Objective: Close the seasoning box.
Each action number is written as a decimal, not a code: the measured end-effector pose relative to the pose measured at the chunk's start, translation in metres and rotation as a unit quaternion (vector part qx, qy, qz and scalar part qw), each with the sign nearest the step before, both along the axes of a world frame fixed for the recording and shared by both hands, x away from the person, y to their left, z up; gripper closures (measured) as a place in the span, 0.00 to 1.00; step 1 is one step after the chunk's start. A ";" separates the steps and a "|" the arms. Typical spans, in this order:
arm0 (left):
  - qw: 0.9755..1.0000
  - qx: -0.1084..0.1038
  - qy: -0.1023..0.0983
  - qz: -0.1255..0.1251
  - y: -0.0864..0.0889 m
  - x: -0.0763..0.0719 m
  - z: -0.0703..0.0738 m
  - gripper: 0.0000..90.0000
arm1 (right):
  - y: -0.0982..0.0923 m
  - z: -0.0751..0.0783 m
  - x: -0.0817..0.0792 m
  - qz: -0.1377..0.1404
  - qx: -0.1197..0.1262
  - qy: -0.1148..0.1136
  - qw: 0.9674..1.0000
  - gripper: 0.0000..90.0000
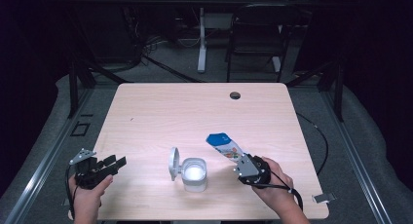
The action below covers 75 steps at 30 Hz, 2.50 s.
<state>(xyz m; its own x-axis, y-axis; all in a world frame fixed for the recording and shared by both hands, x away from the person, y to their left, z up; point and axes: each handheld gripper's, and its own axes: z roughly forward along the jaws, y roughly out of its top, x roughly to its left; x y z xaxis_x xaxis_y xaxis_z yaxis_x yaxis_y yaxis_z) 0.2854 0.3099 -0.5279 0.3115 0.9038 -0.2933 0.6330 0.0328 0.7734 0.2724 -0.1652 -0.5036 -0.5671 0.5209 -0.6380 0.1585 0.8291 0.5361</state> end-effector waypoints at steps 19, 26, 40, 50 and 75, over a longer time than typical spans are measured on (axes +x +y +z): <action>1.000 0.000 -0.002 -0.001 -0.002 -0.002 0.002 0.55 | -0.020 -0.035 0.038 -0.088 0.153 0.044 0.983 1.00; 1.000 0.000 -0.006 0.002 -0.005 -0.002 0.001 0.55 | -0.022 -0.041 0.033 -0.081 0.160 0.033 0.983 1.00; 1.000 0.007 -0.008 -0.007 -0.011 -0.003 0.003 0.55 | -0.033 -0.061 0.019 -0.062 0.145 0.055 0.986 0.82; 0.998 0.031 -0.008 -0.046 -0.033 -0.004 0.005 0.68 | -0.032 -0.059 0.013 -0.061 0.183 0.066 0.979 0.64; 0.980 0.033 -0.050 -0.189 -0.115 -0.015 0.028 1.00 | -0.032 -0.056 -0.020 -0.040 0.200 0.086 0.975 0.53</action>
